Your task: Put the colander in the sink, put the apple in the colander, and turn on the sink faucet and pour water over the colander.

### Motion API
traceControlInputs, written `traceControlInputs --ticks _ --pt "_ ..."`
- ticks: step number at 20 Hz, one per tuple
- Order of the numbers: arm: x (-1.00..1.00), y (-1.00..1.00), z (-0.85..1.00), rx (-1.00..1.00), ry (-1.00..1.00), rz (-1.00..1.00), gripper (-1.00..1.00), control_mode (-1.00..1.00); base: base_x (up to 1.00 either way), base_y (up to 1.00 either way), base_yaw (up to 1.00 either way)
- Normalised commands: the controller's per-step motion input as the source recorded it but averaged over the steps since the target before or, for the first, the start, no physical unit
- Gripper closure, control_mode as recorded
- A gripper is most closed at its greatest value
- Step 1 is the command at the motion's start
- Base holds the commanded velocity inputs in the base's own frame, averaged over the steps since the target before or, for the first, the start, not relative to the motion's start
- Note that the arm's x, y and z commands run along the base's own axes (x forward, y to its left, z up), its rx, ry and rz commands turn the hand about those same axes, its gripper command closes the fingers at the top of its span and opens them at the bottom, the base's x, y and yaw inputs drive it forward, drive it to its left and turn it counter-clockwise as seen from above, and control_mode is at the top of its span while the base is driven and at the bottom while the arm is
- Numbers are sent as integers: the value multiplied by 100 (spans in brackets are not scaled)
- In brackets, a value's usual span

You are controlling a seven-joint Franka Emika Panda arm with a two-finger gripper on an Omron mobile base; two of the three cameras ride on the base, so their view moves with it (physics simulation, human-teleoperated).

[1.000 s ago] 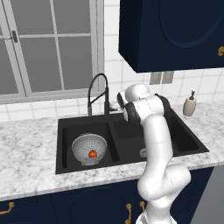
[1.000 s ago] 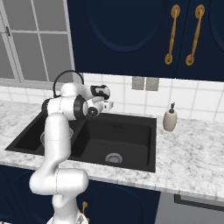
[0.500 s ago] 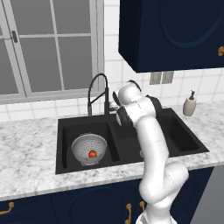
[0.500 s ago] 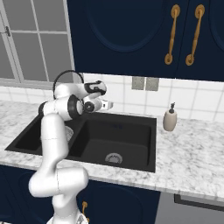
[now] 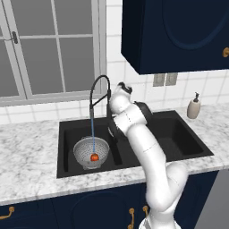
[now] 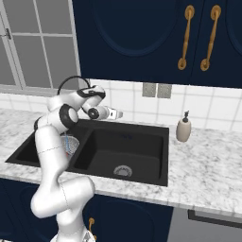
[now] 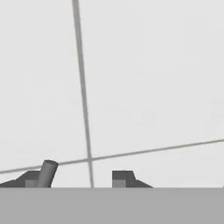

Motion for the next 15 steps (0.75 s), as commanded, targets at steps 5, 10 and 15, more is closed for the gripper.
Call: traceControlInputs --ticks 5,10,15 --pt "-10 -99 -32 0 11 -5 100 -100 0 0 0" --pt "-7 -85 -22 4 14 -3 100 -100 0 0 0" --pt "-3 -25 0 9 9 -1 100 -100 0 0 0"
